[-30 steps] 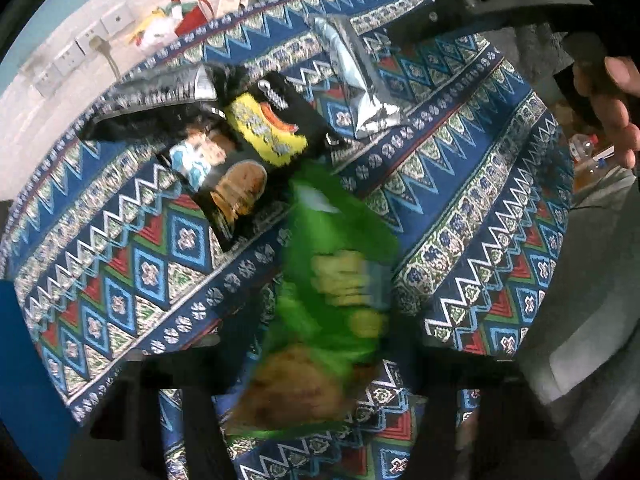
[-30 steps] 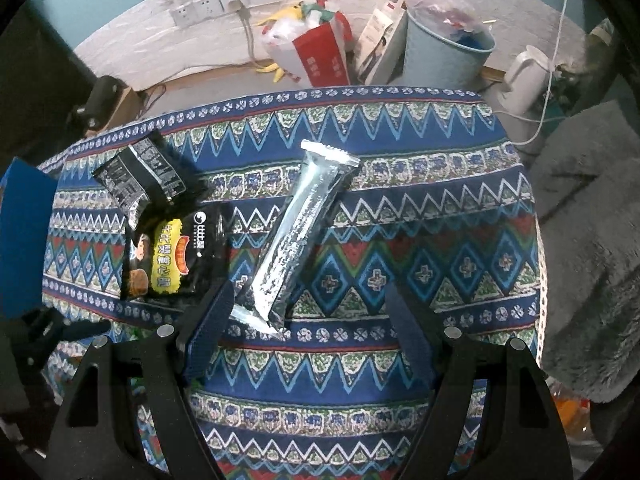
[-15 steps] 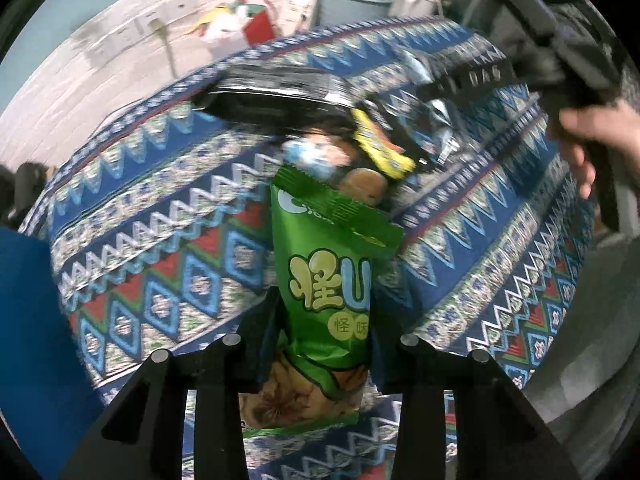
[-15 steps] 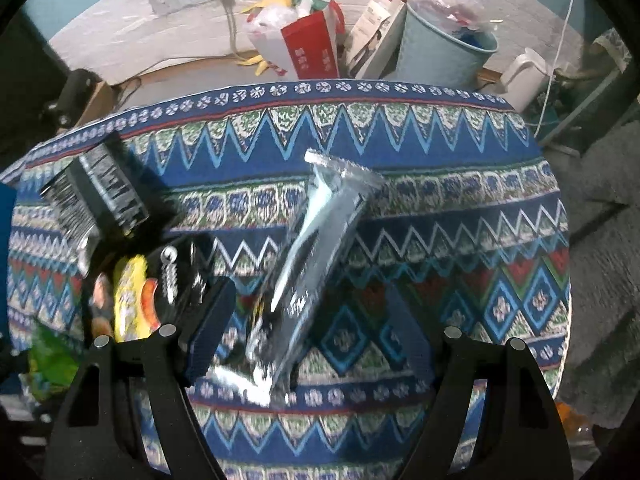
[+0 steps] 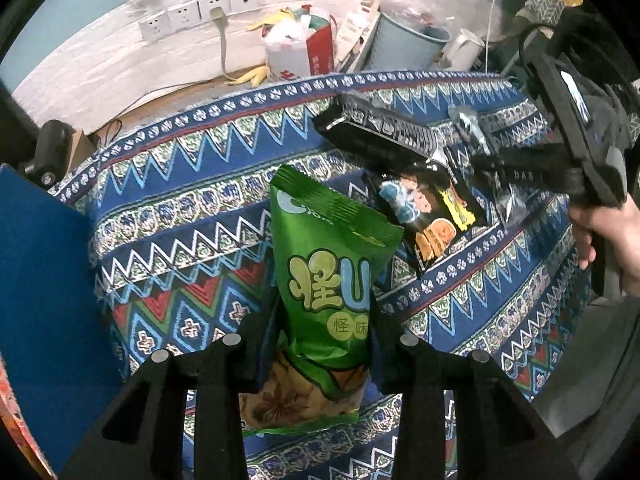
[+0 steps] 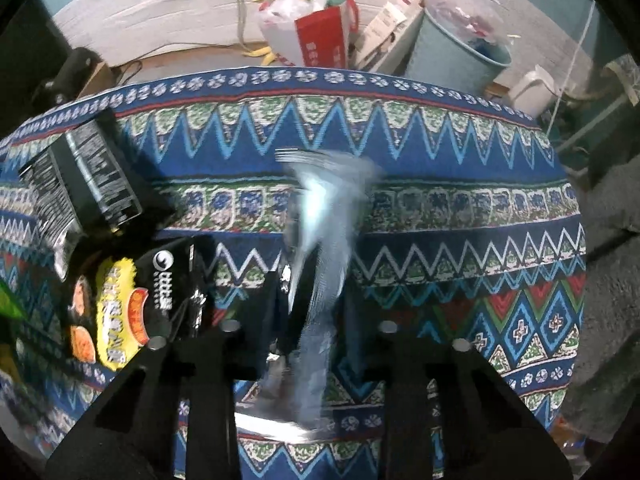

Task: Organize snacks
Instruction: 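Grasp the green snack bag with the left gripper while the right grasps the silver bar, then carry the green bag and silver bar over the box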

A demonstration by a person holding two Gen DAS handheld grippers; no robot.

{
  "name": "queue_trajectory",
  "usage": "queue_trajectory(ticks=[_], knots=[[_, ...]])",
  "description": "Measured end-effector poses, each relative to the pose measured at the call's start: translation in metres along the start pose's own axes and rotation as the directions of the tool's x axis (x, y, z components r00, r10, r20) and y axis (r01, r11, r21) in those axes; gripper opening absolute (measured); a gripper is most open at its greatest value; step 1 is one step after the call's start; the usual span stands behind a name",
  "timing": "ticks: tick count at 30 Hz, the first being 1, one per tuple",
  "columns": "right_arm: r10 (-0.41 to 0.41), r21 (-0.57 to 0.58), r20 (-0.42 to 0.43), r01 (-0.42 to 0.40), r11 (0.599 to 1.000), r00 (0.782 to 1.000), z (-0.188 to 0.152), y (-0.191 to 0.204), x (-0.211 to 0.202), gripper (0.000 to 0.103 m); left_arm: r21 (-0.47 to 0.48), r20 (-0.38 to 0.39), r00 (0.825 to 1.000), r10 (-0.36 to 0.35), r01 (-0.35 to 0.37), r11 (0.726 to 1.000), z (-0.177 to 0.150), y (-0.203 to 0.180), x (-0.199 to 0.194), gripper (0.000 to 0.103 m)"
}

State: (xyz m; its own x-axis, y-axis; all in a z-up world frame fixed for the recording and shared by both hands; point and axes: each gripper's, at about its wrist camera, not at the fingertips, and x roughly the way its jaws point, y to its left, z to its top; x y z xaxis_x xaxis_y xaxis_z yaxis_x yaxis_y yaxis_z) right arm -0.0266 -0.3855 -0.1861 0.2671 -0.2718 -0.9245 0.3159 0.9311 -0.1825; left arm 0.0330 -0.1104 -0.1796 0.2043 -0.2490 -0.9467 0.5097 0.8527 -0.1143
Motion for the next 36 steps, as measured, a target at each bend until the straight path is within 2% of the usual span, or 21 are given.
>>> queue_trajectory(ticks=[5,19,29,36], knots=[[0.008,-0.018,0.0,-0.008,1.0,1.0,-0.01,0.007,-0.01,0.027,-0.029,0.006,1.0,0.002,-0.002,1.0,-0.001,0.009,-0.012,0.038],[0.054,-0.067,0.11,-0.047,0.997,0.992,-0.028,0.04,-0.089,0.027,-0.08,0.076,0.996,0.037,-0.031,0.996,-0.007,0.021,-0.055,0.038],[0.152,-0.145,0.191,-0.126,0.981,0.97,-0.021,0.08,-0.138,0.027,-0.133,0.141,0.988,0.063,-0.044,0.99,-0.017,0.036,-0.092,0.038],[0.218,-0.204,0.213,-0.175,0.963,0.953,-0.015,0.109,-0.157,0.027,-0.177,0.169,0.982,0.08,-0.049,0.983,-0.03,0.053,-0.112,0.038]])
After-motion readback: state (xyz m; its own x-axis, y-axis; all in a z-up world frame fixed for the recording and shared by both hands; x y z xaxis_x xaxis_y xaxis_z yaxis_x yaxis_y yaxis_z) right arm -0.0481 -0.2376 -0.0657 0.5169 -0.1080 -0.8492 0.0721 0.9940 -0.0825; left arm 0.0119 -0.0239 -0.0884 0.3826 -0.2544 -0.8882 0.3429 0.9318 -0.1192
